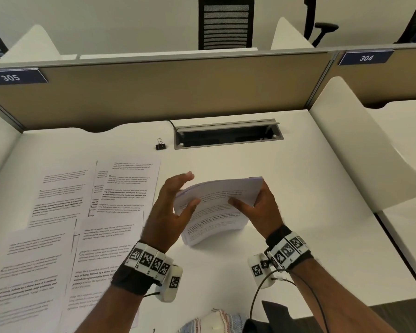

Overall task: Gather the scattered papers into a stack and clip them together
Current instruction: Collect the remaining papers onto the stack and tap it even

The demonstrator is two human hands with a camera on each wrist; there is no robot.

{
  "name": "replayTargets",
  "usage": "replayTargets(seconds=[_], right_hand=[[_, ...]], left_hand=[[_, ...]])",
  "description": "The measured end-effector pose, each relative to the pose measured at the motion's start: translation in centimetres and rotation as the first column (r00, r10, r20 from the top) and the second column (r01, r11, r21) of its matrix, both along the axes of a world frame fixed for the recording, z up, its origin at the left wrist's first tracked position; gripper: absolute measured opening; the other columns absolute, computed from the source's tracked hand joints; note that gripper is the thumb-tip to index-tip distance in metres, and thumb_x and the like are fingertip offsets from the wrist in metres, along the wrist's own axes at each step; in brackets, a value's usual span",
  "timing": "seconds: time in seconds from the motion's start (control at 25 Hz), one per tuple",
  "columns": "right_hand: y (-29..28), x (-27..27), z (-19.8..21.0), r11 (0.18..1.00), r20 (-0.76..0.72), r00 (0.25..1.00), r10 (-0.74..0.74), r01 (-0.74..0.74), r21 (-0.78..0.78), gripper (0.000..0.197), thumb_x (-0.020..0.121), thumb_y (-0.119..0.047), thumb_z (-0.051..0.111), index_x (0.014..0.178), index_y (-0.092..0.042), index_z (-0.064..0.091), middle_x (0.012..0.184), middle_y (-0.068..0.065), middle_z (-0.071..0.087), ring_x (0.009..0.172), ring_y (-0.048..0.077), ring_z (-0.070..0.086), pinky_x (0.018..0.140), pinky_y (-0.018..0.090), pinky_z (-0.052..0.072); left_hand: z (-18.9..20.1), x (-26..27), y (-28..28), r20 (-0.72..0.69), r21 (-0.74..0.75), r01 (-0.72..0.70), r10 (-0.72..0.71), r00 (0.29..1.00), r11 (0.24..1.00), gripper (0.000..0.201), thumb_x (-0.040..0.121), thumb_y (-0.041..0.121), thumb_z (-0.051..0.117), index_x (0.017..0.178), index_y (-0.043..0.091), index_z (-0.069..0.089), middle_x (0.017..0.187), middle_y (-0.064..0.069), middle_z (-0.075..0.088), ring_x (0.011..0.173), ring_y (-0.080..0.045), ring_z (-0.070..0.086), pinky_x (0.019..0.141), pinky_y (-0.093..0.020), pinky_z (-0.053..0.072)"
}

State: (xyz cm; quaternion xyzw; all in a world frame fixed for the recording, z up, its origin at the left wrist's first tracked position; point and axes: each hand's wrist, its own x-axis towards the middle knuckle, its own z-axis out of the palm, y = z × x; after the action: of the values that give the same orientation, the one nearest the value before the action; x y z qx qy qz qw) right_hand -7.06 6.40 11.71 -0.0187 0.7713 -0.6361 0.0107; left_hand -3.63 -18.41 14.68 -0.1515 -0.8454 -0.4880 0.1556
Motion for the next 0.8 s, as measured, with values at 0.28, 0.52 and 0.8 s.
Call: replayTargets(seconds=[0.28,0.52,0.8], right_hand=[[0.2,0.3,-0.2,1.0,0.033,0.999,0.023,-0.024,0.003,0.043,0.077,-0.02,0.086,0.109,-0.022,0.056,0.101,-0.005,0.069,0.087,-0.003,0.068,0.068,0.015,0.056],[-0.2,0.2,-0.7,0.999,0.082,0.996,0.029,-0.032,0.031,0.032,0.079,-0.017,0.085,0.103,-0.024,0.065,0.093,-0.01,0.072,0.079,-0.007,0.068,0.063,0.011,0.054],[0.2,0.6,-1.7,1.0,0.075,0.997,-0.004,0.004,-0.006,0.04,0.077,-0.012,0.087,0.111,-0.014,0.067,0.099,-0.003,0.074,0.084,0.002,0.071,0.067,0.015,0.056]], left_hand=[[-0.6,0.3,-1.0,0.053,0.129,-0.037,0.03,0.998,0.991,0.045,0.09,0.025,0.07,0.13,0.023,0.052,0.132,0.016,0.057,0.12,-0.006,0.059,0.088,-0.027,0.06],[-2.0,0.9,1.1,0.347,0.291,-0.067,-0.04,0.937,0.954,0.046,0.091,0.016,0.073,0.12,0.049,0.057,0.111,0.038,0.058,0.108,0.002,0.064,0.081,-0.023,0.061],[-3.7,-0.2,1.6,0.419,0.349,-0.202,0.041,0.907,0.915,0.044,0.085,0.01,0.076,0.122,0.029,0.062,0.116,0.003,0.063,0.109,-0.01,0.064,0.083,-0.027,0.06]])
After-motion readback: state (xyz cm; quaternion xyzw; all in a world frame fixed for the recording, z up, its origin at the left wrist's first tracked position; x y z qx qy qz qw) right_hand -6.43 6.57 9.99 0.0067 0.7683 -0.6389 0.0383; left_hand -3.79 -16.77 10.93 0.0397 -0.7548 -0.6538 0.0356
